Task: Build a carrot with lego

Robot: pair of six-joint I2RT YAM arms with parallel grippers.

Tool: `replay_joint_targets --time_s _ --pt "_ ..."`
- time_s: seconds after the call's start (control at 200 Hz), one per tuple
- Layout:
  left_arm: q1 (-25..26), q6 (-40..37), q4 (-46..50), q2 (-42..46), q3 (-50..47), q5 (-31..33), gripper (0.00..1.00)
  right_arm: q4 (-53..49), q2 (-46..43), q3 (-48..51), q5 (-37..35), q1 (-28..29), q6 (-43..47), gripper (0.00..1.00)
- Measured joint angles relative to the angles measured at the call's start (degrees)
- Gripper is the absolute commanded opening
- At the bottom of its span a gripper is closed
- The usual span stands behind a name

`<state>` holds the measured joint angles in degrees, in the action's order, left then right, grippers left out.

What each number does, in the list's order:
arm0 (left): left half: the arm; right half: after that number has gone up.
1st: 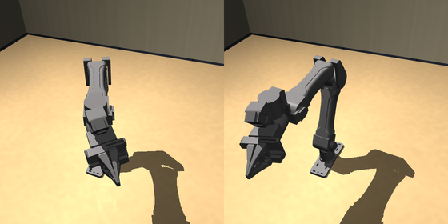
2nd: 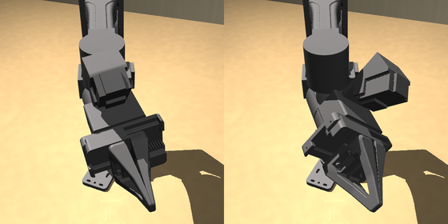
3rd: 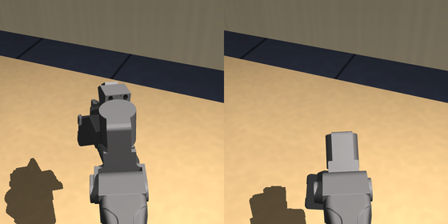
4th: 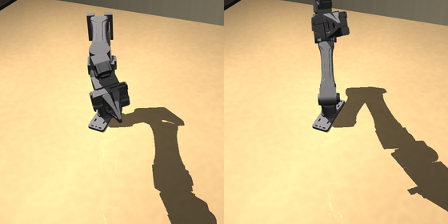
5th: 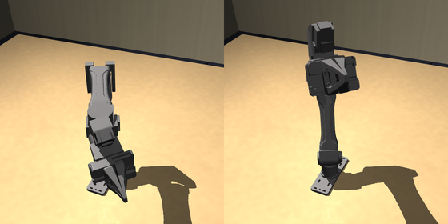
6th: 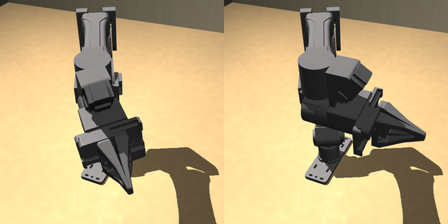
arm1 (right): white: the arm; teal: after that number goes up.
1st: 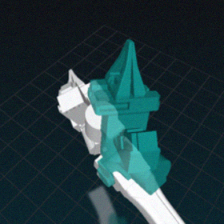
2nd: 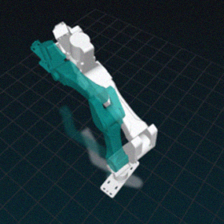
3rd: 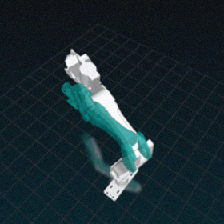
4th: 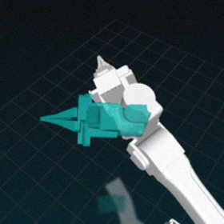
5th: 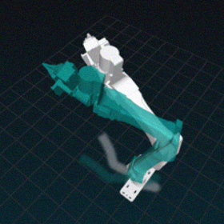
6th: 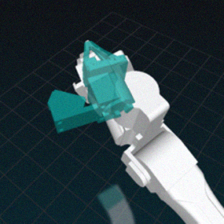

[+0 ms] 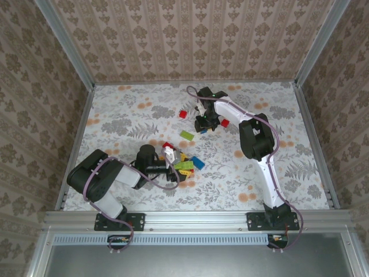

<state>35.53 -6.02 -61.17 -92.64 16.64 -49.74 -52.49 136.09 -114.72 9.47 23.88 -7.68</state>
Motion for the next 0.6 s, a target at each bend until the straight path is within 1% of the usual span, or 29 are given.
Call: replay_joint_targets --time_s 0.14,0.3,0.435,0.525,0.6 --pt "0.0 0.02 -0.39 0.0 -0.04 0.0 0.8 -0.02 0.0 -0.33 0.0 0.0 -0.02 0.38" --pt "0.0 0.0 -1.18 0.0 -0.11 0.0 0.8 -0.02 0.0 -0.33 0.0 0.0 -0.02 0.37" --pt "-0.13 0.15 -2.34 0.0 -0.55 -0.02 0.73 0.07 -0.17 -0.07 -0.02 0.0 -0.02 0.37" --pt "-0.74 0.44 -3.5 0.02 -1.42 -0.09 0.67 0.57 -1.25 1.79 -0.07 0.0 -0.04 0.37" --pt "-1.14 1.14 -4.42 0.02 -1.88 -0.48 0.58 0.63 -2.14 3.28 -0.22 0.0 -0.02 0.37"
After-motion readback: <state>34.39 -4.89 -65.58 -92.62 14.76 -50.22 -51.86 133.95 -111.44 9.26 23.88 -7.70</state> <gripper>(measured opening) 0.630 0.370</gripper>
